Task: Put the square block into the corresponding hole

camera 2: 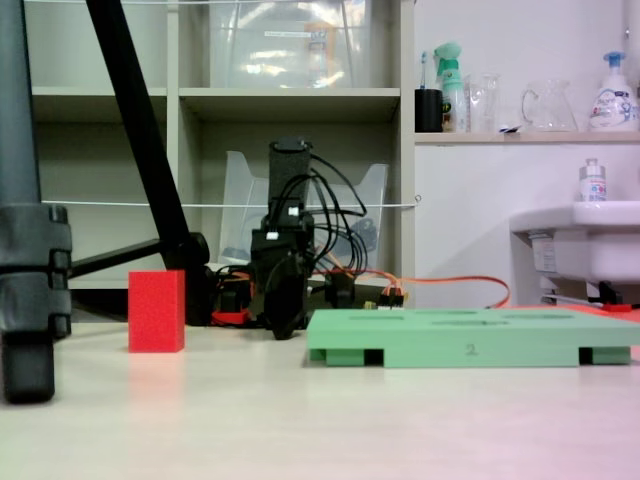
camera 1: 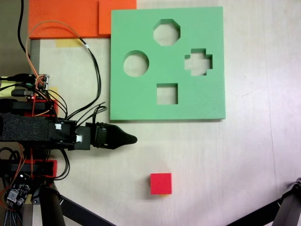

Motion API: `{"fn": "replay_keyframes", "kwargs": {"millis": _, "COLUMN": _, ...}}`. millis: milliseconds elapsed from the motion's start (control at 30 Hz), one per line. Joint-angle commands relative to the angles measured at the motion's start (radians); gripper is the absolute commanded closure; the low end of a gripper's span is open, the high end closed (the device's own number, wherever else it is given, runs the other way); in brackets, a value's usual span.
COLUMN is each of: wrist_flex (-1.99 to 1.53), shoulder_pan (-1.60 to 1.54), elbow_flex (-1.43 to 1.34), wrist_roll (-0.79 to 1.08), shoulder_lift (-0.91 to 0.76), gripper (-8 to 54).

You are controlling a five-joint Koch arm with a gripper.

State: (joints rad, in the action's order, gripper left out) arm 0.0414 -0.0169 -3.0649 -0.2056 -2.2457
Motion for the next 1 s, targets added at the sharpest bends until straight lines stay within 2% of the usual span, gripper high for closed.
{"fn": "replay_keyframes", "kwargs": {"millis": 0, "wrist_flex": -0.044, "shoulder_pan": -0.003, "elbow_flex": -0.069, "wrist_roll": -0.015, "shoulder_lift": -0.077, "gripper": 11.3}}
{"fn": "replay_keyframes", "kwargs": {"millis": 367, "wrist_flex": -0.046, "shoulder_pan": 0.0, "elbow_flex": -0.069, "wrist_roll": -0.04, "shoulder_lift": -0.077, "gripper": 11.9}}
{"fn": "replay_keyframes", "kwargs": {"millis": 467, "wrist_flex": -0.029, "shoulder_pan": 0.028, "elbow_flex": -0.066, "wrist_roll": -0.374, "shoulder_lift": -0.077, "gripper": 11.1}}
{"fn": "replay_keyframes", "kwargs": {"millis": 533, "wrist_flex": 0.031, "shoulder_pan": 0.048, "elbow_flex": -0.005, "wrist_roll": -0.716, "shoulder_lift": -0.077, "gripper": 11.9}}
{"fn": "replay_keyframes", "kwargs": {"millis": 600, "wrist_flex": -0.037, "shoulder_pan": 0.097, "elbow_flex": 0.1, "wrist_roll": -0.871, "shoulder_lift": -0.058, "gripper": 12.0}}
{"fn": "replay_keyframes", "kwargs": {"millis": 667, "wrist_flex": -0.247, "shoulder_pan": 0.153, "elbow_flex": 0.253, "wrist_roll": -1.012, "shoulder_lift": -0.058, "gripper": 12.7}}
{"fn": "replay_keyframes", "kwargs": {"millis": 767, "wrist_flex": -0.64, "shoulder_pan": 0.164, "elbow_flex": 0.537, "wrist_roll": -1.164, "shoulder_lift": -0.058, "gripper": 14.2}}
{"fn": "replay_keyframes", "kwargs": {"millis": 867, "wrist_flex": -0.868, "shoulder_pan": 0.161, "elbow_flex": 0.75, "wrist_roll": -1.207, "shoulder_lift": -0.049, "gripper": 15.2}}
{"fn": "replay_keyframes", "kwargs": {"millis": 967, "wrist_flex": -1.117, "shoulder_pan": 0.156, "elbow_flex": 1.02, "wrist_roll": -1.23, "shoulder_lift": 0.071, "gripper": 16.0}}
